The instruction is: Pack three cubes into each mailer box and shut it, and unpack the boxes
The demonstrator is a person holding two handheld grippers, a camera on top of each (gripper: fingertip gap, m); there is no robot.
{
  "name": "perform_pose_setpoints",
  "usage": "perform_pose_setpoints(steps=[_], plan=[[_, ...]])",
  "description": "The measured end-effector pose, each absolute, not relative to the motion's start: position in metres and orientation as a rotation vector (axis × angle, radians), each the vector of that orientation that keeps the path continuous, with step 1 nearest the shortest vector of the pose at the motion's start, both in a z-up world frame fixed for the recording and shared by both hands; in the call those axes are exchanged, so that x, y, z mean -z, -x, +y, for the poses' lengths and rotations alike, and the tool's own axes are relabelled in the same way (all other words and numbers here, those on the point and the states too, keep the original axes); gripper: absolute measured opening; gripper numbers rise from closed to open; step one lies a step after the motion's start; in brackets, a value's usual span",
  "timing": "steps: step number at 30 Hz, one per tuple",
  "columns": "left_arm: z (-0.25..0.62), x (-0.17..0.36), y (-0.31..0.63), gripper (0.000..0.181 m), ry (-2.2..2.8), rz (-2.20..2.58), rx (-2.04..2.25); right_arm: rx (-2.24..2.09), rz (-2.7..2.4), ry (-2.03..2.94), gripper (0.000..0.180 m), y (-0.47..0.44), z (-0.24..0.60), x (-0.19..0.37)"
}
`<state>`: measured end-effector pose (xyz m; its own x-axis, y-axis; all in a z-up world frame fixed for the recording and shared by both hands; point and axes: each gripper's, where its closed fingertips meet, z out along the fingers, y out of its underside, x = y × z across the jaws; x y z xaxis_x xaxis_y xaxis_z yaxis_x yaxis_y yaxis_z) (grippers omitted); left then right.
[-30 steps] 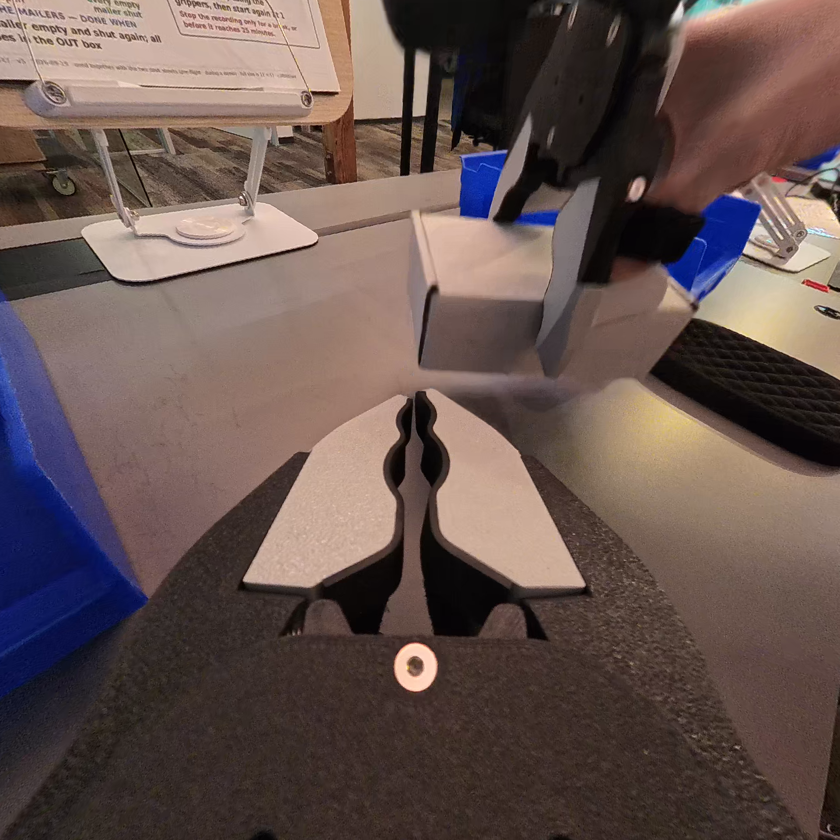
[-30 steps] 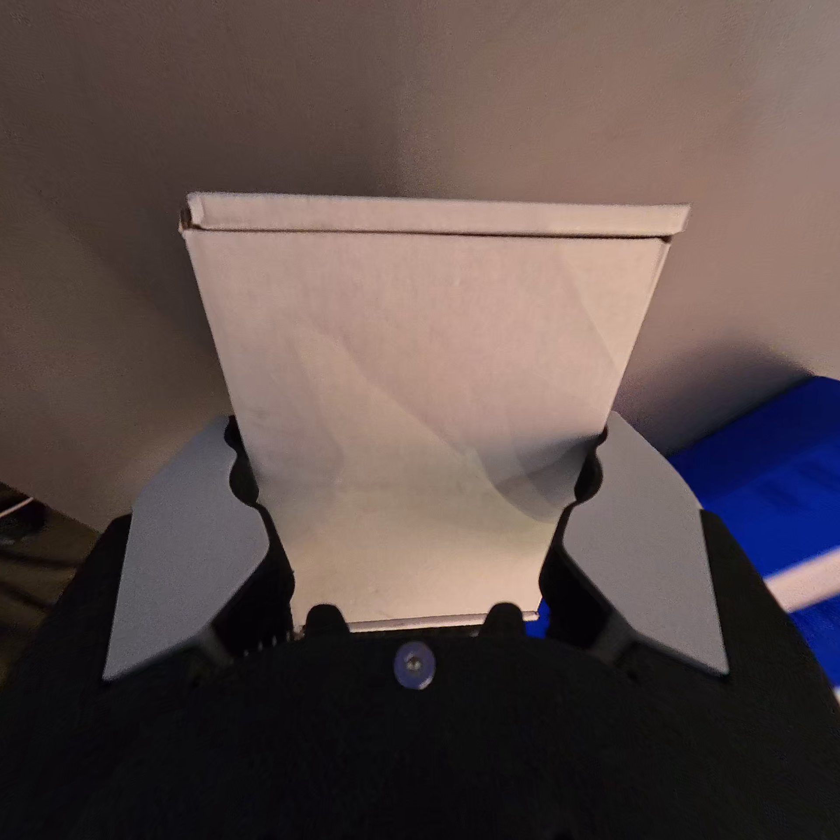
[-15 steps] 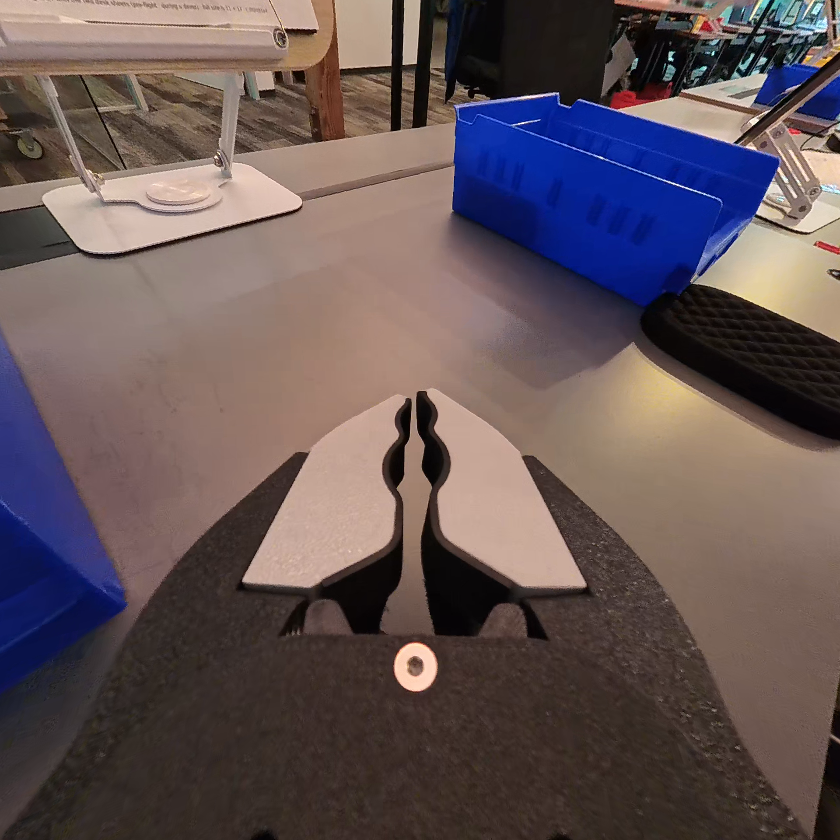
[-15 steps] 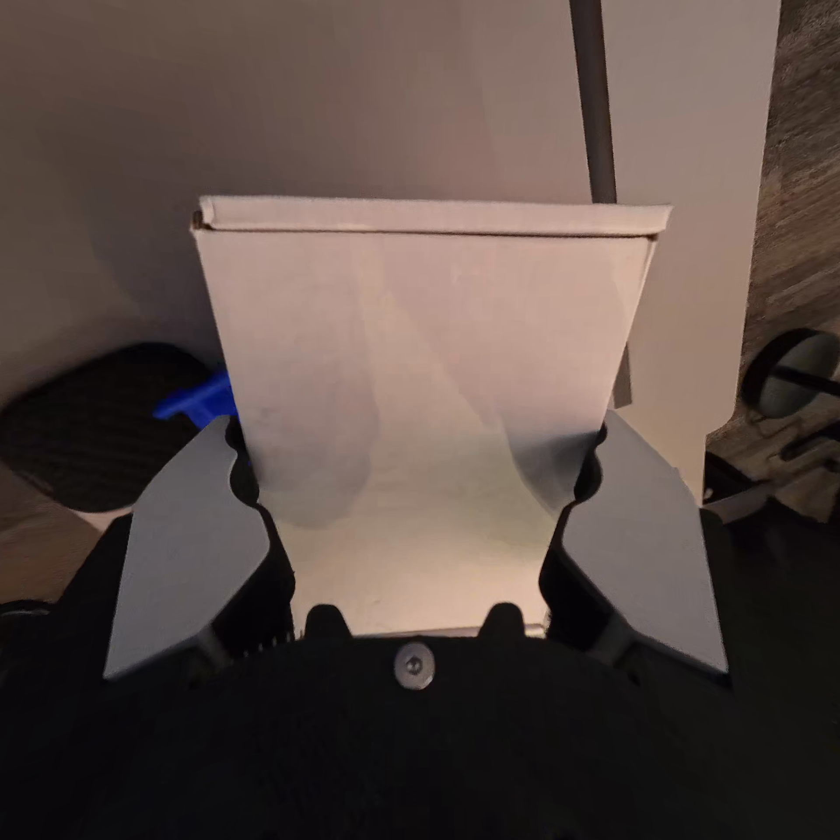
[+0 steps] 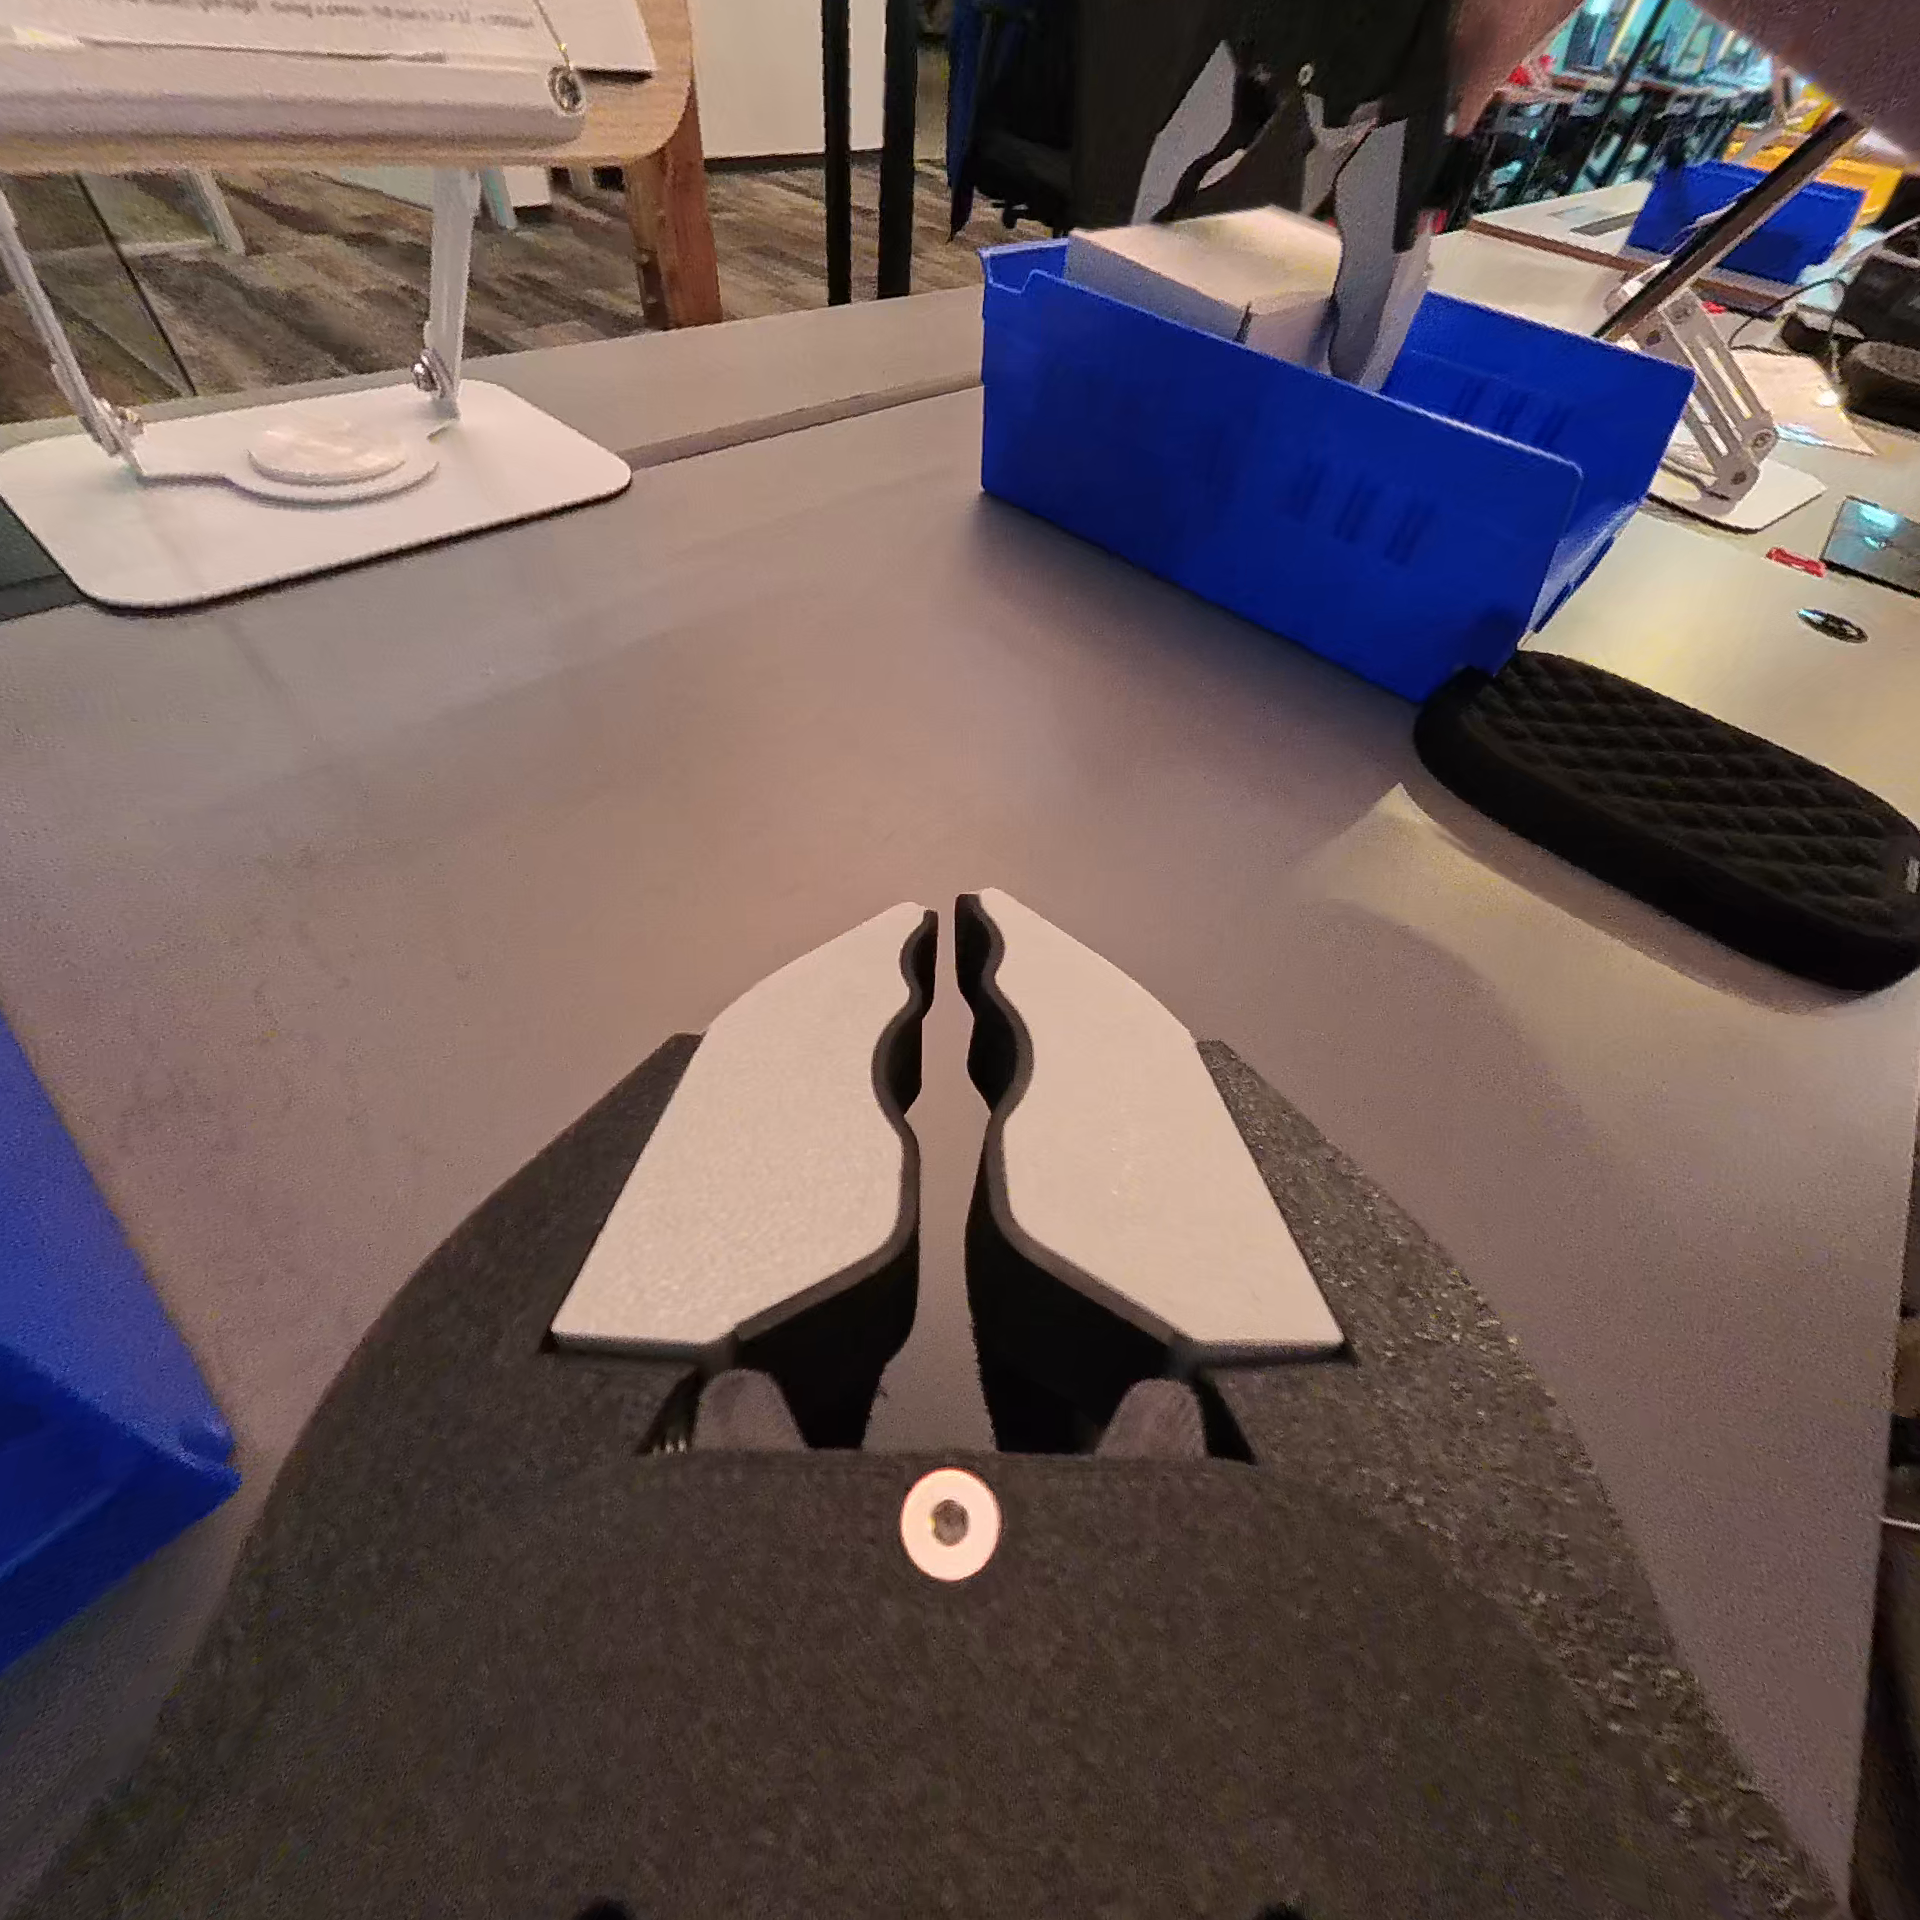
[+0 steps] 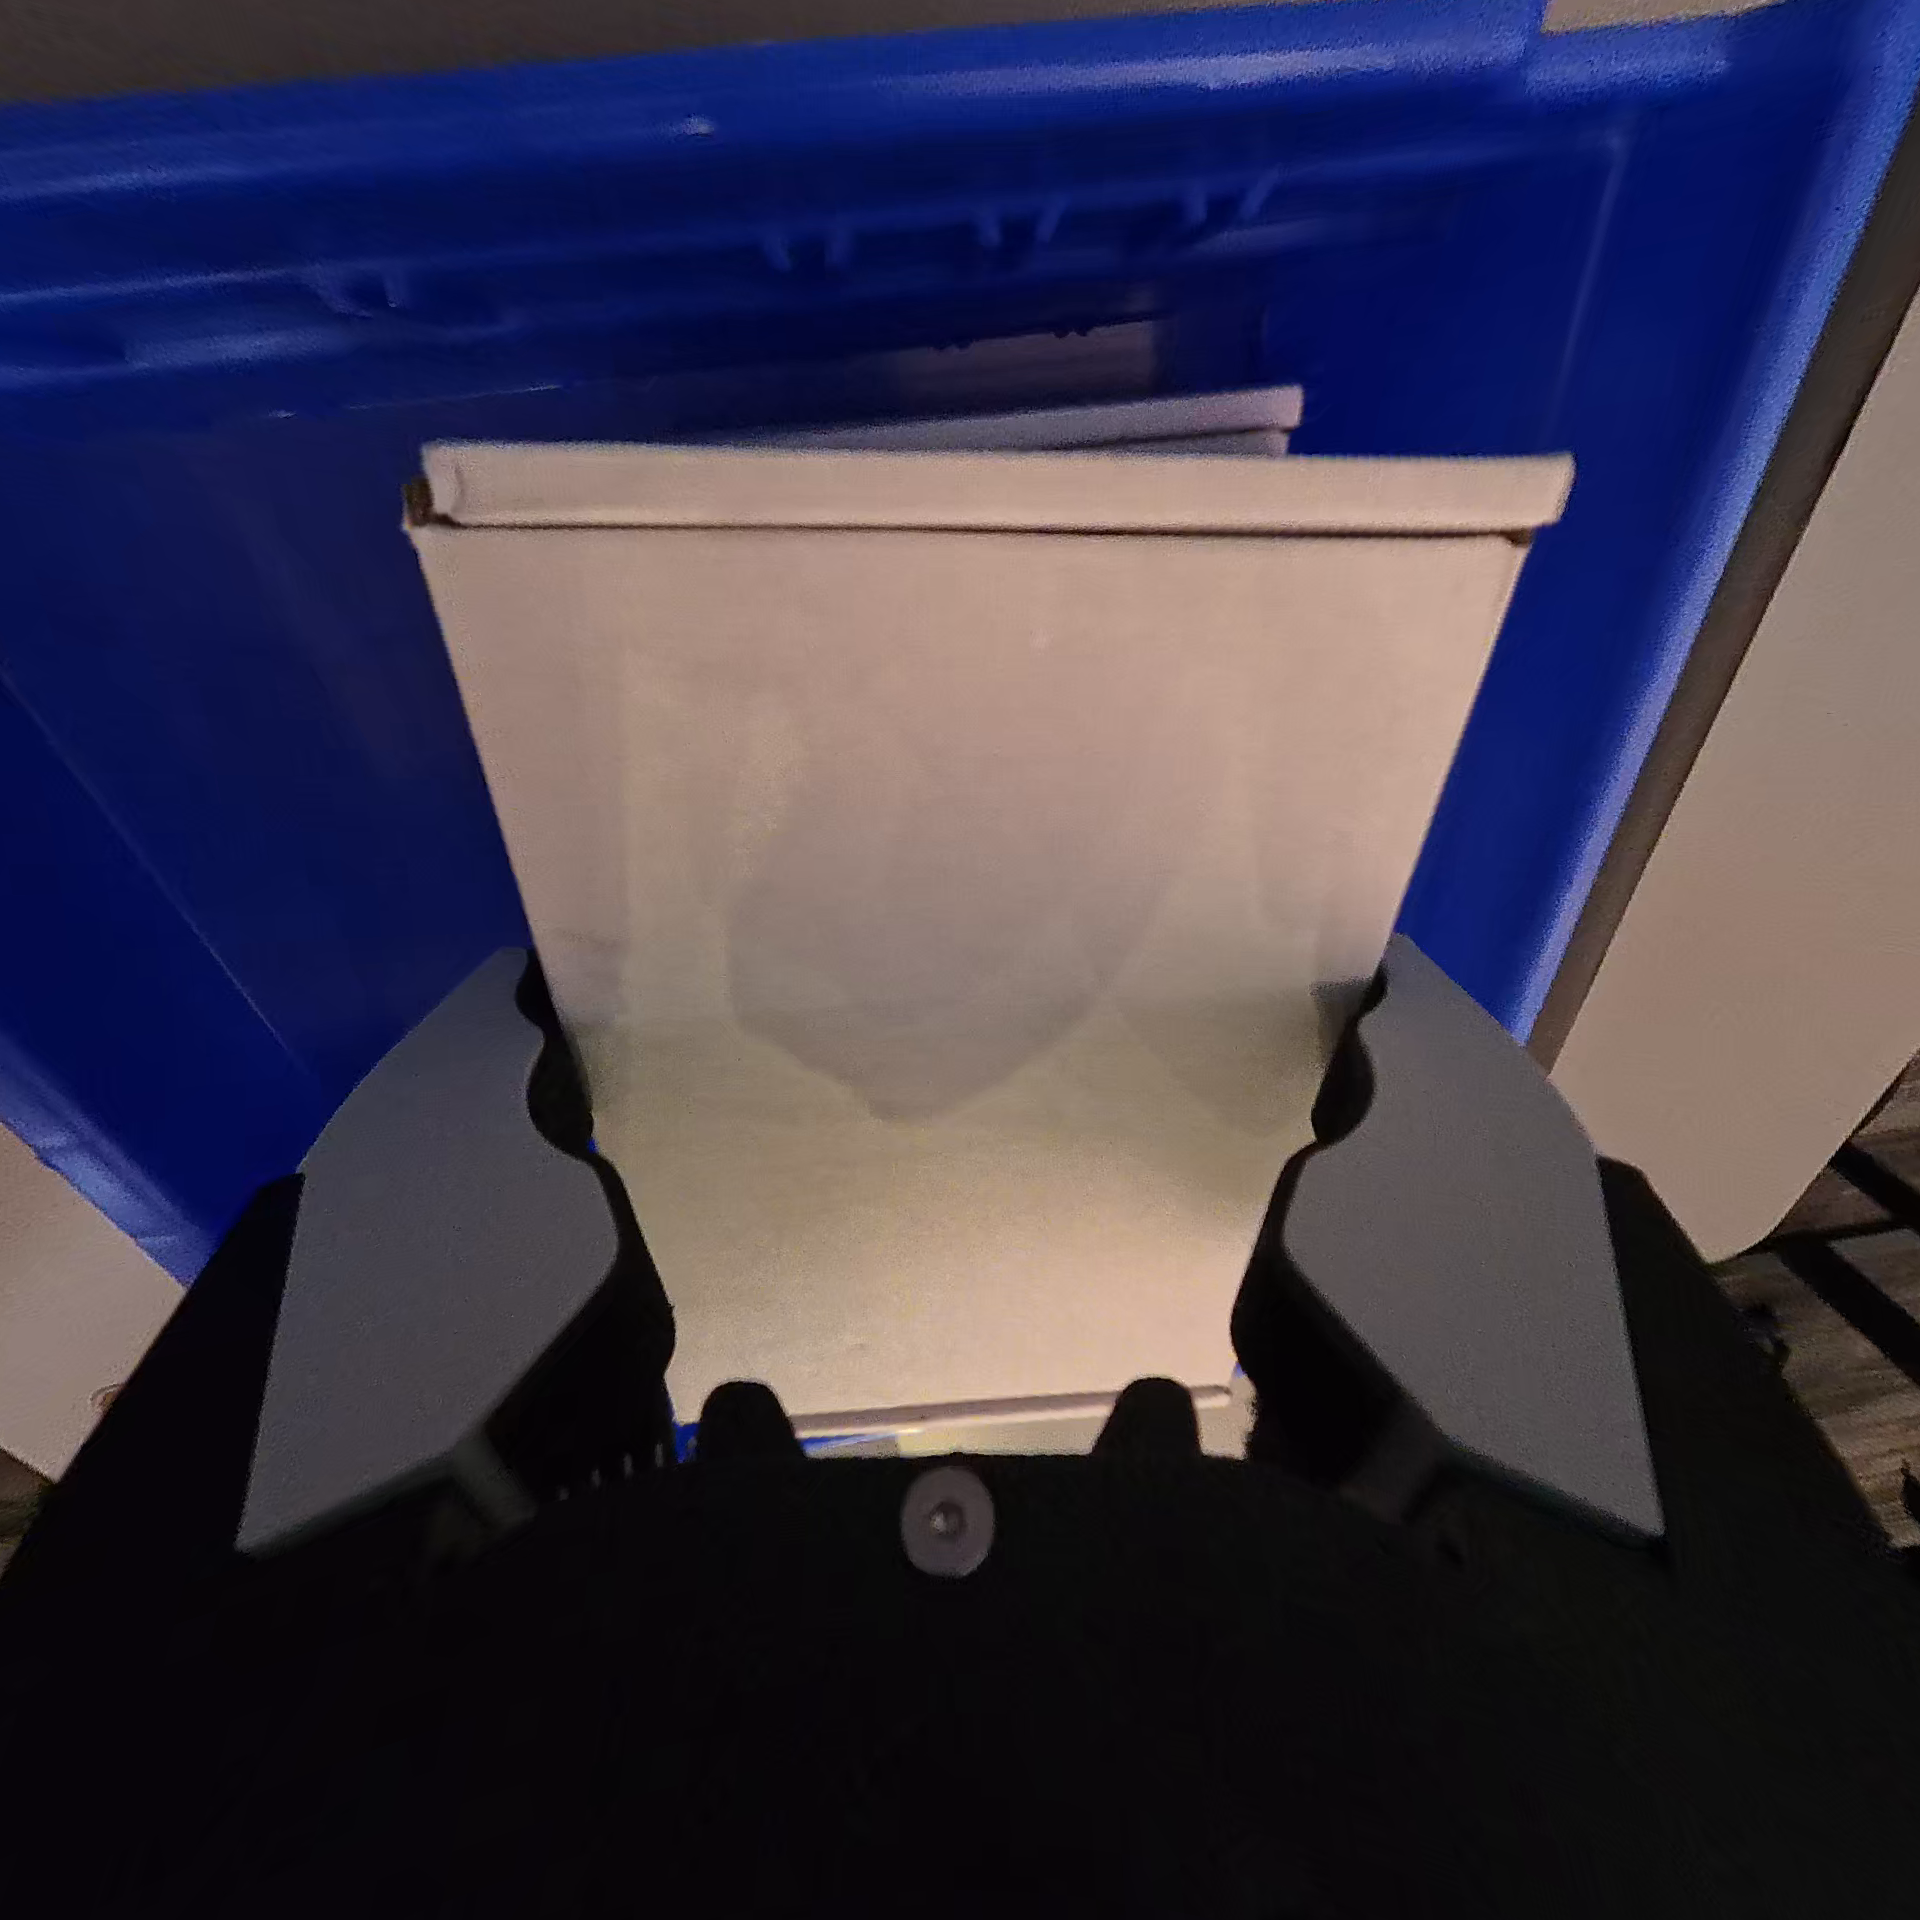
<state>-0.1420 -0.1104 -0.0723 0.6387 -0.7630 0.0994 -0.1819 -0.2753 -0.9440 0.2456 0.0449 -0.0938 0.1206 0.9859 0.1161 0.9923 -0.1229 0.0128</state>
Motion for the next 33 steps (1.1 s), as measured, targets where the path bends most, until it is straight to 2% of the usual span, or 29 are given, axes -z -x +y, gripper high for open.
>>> perform_pose_setpoints(steps=[18, 24, 33], plan=[[-0.109, 0.076, 0.137, 0.003, 1.781, 0.831, 0.59, 0.152, -2.107, 2.249, 0.138, -0.244, 0.046, 0.094], [-0.11, 0.076, 0.136, 0.003, 1.778, 0.839, 0.599, 0.063, -2.091, 2.255, 0.132, -0.238, 0.003, 0.08], [-0.117, 0.076, 0.13, 0.006, 1.764, 0.88, 0.599, 0.116, -2.12, 2.16, 0.131, -0.234, -0.057, 0.098]])
